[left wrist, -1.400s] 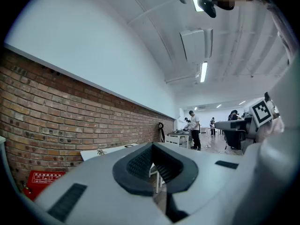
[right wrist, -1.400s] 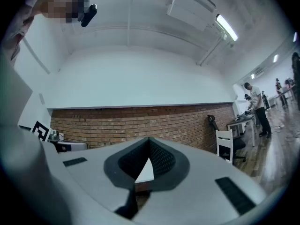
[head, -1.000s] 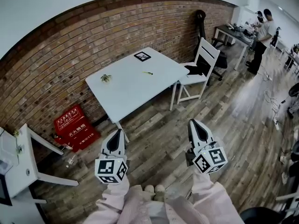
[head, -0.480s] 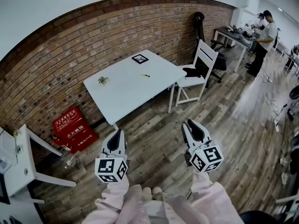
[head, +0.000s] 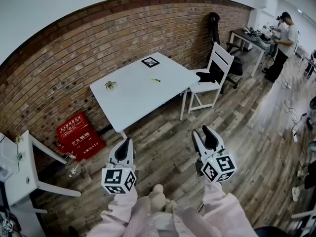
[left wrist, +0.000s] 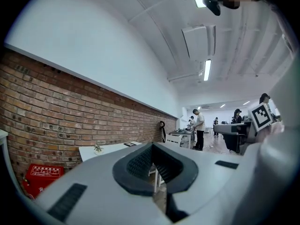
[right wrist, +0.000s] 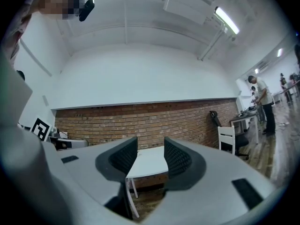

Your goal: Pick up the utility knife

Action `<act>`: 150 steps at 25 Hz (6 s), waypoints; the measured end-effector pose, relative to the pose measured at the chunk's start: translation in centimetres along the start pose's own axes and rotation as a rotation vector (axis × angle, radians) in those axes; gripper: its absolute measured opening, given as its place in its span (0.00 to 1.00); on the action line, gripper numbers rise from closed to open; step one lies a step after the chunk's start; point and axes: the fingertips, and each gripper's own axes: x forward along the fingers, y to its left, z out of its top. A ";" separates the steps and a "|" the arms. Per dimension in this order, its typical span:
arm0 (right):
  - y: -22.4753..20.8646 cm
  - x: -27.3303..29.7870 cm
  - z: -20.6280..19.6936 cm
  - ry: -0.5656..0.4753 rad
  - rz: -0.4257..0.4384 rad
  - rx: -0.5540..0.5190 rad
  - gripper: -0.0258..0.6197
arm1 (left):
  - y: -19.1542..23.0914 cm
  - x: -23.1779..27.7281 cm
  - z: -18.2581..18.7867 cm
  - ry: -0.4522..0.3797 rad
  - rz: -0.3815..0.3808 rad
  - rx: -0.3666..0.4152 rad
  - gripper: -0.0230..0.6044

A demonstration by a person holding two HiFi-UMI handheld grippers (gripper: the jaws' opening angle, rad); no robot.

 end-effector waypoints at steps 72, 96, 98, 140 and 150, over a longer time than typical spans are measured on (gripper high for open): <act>-19.7 47.2 -13.3 0.345 0.223 0.131 0.29 | 15.6 46.3 -8.4 0.224 0.089 -0.225 0.02; -18.7 57.8 -22.2 0.635 0.579 0.026 0.29 | 17.6 52.9 -16.0 0.359 0.297 -0.386 0.02; -18.4 58.1 -23.1 0.662 0.596 0.012 0.29 | 17.8 52.9 -16.5 0.368 0.305 -0.396 0.02; -15.1 59.9 -33.0 0.943 0.649 -0.321 0.15 | 19.9 53.4 -20.0 0.459 0.289 -0.485 0.02; -14.7 59.6 -31.5 0.860 0.623 -0.252 0.15 | 18.8 54.2 -18.4 0.400 0.189 -0.378 0.02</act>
